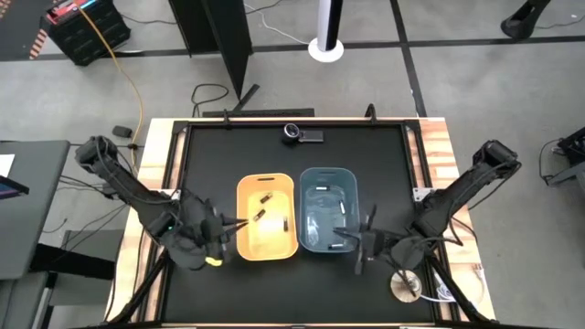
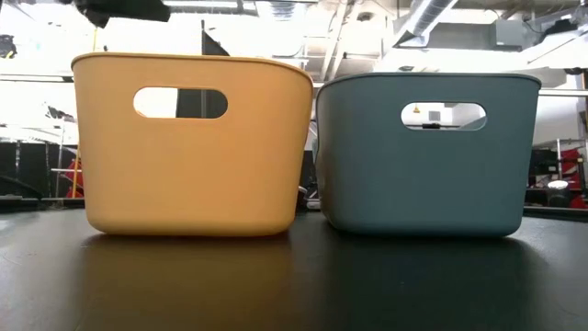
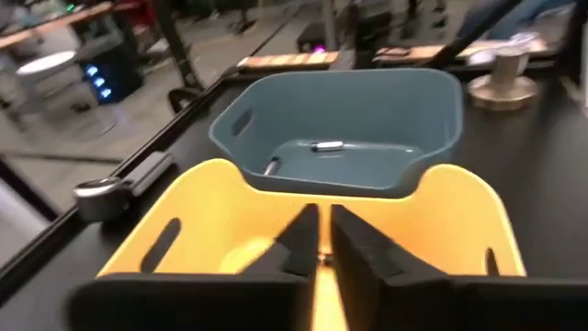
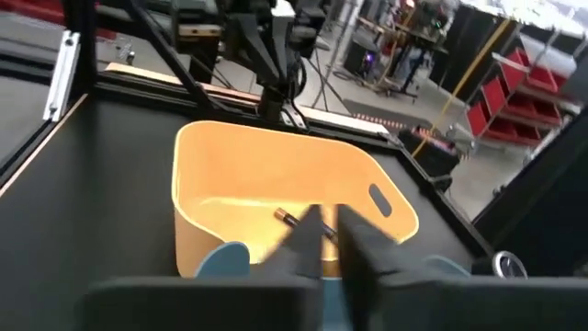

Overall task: Sort batteries
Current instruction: Return to Home Position

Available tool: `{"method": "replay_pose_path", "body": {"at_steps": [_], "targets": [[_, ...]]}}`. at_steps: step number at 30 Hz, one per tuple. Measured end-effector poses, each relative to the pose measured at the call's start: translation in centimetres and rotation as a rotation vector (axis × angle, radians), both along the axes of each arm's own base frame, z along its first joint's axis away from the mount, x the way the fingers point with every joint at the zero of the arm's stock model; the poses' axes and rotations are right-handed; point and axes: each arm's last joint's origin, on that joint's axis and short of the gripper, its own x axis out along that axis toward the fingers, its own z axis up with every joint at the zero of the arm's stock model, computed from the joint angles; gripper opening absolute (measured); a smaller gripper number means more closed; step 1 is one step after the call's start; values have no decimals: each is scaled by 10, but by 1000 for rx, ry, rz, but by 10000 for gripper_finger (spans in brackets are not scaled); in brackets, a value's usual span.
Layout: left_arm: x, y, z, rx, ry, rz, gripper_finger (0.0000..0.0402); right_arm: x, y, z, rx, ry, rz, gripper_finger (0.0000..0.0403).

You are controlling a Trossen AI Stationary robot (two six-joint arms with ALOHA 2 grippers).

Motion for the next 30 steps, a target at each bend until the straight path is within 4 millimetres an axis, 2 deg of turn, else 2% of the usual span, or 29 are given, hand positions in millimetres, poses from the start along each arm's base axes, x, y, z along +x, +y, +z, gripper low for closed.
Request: {"method": "replay_pose_path", "body": {"at_steps": [2, 5, 8, 11, 17, 21, 24, 30], "targets": [[-9, 3, -9, 3, -30, -39, 9, -4, 1, 3, -26, 0, 20, 15], [-21, 11, -23, -8, -93, -140, 2, -17, -7, 6, -23, -26, 36, 14], [-31, 24, -33, -15, -192, -219, 1, -31, -27, 6, -3, -82, 65, 5], [-41, 42, -45, -1, -247, -242, 1, -41, -52, 1, 28, -181, 183, 4], [-48, 70, -57, 6, -291, -240, 1, -60, -106, -29, 40, -266, 226, 1], [-48, 86, -63, 25, -296, -241, 0, -74, -132, -49, 65, -312, 202, 1], [-48, 96, -68, 29, -295, -248, 0, -83, -144, -62, 84, -332, 181, 1], [-56, 110, -87, 28, -300, -220, 0, -97, -152, -79, 87, -354, 158, 0]]}}
